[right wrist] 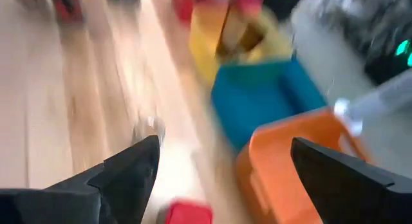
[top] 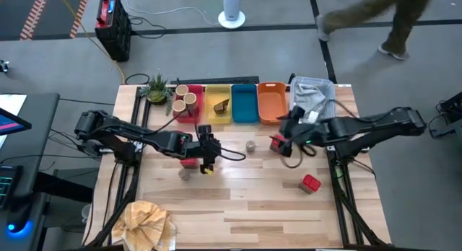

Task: Sort spices by type
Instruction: Put the red spice can into the orange bin

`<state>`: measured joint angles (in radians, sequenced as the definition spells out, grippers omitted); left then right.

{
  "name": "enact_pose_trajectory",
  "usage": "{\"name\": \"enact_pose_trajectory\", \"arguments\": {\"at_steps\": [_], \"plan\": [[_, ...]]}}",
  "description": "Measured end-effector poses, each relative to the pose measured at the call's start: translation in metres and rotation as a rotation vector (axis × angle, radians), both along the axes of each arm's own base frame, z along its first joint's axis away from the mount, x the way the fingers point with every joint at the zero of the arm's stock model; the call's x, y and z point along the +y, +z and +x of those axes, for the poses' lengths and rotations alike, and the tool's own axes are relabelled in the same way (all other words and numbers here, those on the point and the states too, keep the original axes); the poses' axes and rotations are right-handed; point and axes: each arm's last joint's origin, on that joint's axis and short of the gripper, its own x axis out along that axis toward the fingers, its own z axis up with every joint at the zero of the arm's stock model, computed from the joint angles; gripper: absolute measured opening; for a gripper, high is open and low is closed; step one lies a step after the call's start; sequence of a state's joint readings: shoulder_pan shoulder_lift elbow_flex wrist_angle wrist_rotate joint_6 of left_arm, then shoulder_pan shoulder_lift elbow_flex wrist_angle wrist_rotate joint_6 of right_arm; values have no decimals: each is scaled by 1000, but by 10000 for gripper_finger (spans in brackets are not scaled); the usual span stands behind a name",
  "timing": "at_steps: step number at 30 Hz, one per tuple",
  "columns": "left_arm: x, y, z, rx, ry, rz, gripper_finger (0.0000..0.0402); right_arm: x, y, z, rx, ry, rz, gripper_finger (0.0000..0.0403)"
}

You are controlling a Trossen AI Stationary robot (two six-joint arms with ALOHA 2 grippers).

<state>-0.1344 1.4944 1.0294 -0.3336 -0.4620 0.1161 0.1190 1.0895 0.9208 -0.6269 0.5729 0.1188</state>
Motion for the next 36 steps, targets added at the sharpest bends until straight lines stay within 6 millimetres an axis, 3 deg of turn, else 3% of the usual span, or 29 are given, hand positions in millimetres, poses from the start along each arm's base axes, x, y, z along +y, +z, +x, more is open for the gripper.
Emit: {"name": "enact_pose_trajectory", "arguments": {"at_steps": [7,13,20,26,30,36], "plan": [[1,-8,-8,-198,-28,-17,218,-20,-34,26,293,-73,182,384],[3,-7,-23,-247,-18,-35,218,-32,-45,50,489,-77,263,384],[5,10,-40,-276,-7,-57,218,-49,-72,62,662,-121,351,384],[7,27,-59,-303,8,-81,218,-52,-87,66,727,-120,416,381],[9,37,-68,-338,14,-93,218,-52,-96,69,768,-106,421,351],[11,48,-78,-395,43,-91,218,-50,-108,73,826,-86,422,249]]}}
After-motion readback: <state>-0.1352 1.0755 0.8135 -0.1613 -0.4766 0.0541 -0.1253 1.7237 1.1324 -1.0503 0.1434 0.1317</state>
